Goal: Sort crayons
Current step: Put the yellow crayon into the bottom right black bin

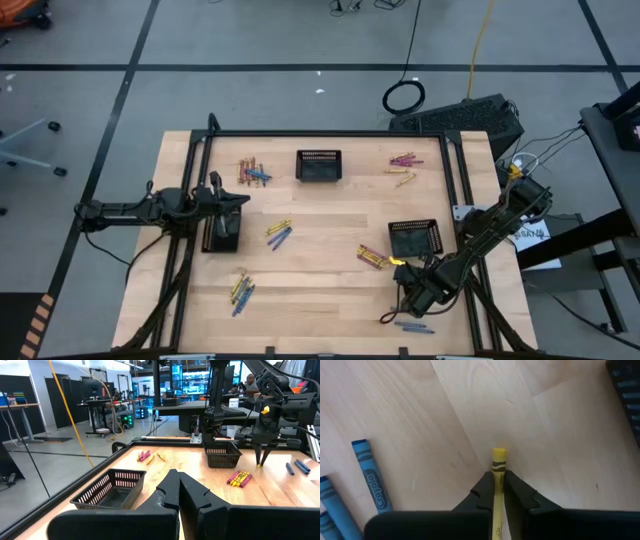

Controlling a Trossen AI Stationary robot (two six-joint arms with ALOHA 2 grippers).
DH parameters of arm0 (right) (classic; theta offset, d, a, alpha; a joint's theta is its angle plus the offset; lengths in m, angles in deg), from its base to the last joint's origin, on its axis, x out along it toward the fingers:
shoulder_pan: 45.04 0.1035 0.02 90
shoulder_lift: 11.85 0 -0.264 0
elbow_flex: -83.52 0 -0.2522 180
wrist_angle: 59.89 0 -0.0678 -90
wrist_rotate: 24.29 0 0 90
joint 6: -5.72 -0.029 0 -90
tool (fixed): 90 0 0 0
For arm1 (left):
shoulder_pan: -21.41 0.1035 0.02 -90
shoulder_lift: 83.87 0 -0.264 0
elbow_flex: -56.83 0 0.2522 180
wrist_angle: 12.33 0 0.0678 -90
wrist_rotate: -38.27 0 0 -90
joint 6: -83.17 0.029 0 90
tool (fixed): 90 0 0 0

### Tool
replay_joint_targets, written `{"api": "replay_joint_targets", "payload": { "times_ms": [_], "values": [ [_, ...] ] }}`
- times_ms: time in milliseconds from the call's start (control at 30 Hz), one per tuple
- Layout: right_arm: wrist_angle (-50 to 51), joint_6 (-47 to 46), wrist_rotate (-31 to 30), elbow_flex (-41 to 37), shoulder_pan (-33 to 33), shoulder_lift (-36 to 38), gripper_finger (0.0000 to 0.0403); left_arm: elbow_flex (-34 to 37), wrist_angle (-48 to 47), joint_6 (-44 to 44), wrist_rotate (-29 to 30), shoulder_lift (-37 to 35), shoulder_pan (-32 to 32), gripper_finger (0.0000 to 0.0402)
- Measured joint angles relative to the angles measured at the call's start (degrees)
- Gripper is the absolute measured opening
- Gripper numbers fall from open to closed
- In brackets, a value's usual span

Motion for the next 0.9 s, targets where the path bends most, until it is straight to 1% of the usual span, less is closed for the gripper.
{"api": "replay_joint_targets", "payload": {
  "times_ms": [167, 300, 433, 533, 633, 733, 833, 900],
  "values": [
    [0.89, -2.03, -1.38, -0.07, 0.04, 0.77, 0.0009, -0.01, 0.00, -0.02, 0.02, 0.00, -0.02, 0.0000],
    [2.54, -2.09, -2.87, 0.03, 0.04, 3.28, 0.0003, 0.01, 0.00, -0.02, 0.00, 0.00, -0.02, 0.0000],
    [9.39, -1.86, -5.66, 2.54, 0.01, 5.68, 0.0003, 0.00, -0.02, -0.02, 0.01, 0.00, -0.01, 0.0000],
    [17.88, -0.18, -8.59, 6.69, -0.63, 7.36, 0.0002, 0.00, -0.02, 0.00, 0.02, 0.00, 0.00, 0.0000],
    [26.49, 3.95, -12.17, 11.04, -2.15, 8.72, 0.0002, -0.01, -0.02, -0.02, 0.02, -0.02, 0.00, 0.0000],
    [32.78, 11.50, -16.48, 13.32, -4.63, 10.07, 0.0002, -0.01, 0.00, -0.02, 0.02, 0.00, 0.00, 0.0000],
    [34.38, 20.72, -19.53, 12.70, -8.23, 11.35, 0.0002, 0.00, -0.02, -0.02, 0.02, -0.02, -0.02, 0.0000],
    [33.82, 26.60, -20.46, 11.53, -10.97, 11.87, 0.0002, -0.01, -0.02, -0.02, 0.01, -0.01, -0.02, 0.0000]
  ]
}}
